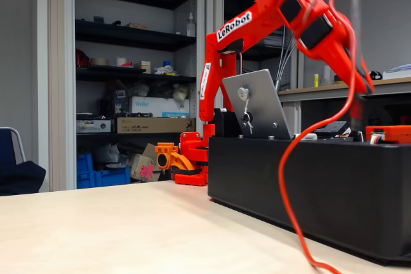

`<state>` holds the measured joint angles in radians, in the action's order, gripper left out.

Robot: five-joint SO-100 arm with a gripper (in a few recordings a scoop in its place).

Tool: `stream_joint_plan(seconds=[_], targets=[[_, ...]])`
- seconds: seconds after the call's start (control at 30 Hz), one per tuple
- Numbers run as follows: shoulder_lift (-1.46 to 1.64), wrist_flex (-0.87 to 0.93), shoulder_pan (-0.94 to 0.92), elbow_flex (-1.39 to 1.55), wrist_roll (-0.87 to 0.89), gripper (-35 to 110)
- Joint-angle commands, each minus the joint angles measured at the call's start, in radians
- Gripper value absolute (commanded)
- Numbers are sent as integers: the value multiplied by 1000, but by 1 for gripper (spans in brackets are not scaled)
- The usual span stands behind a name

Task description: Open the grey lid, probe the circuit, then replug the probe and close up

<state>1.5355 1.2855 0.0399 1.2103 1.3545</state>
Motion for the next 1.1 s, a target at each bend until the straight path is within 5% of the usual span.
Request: stream_joint_plan(seconds=[0.0,0.4,1.07], targets=[[14,29,-5,-77,-9,0],[114,109,9,-55,-11,0],[643,9,-8,535,-74,0]])
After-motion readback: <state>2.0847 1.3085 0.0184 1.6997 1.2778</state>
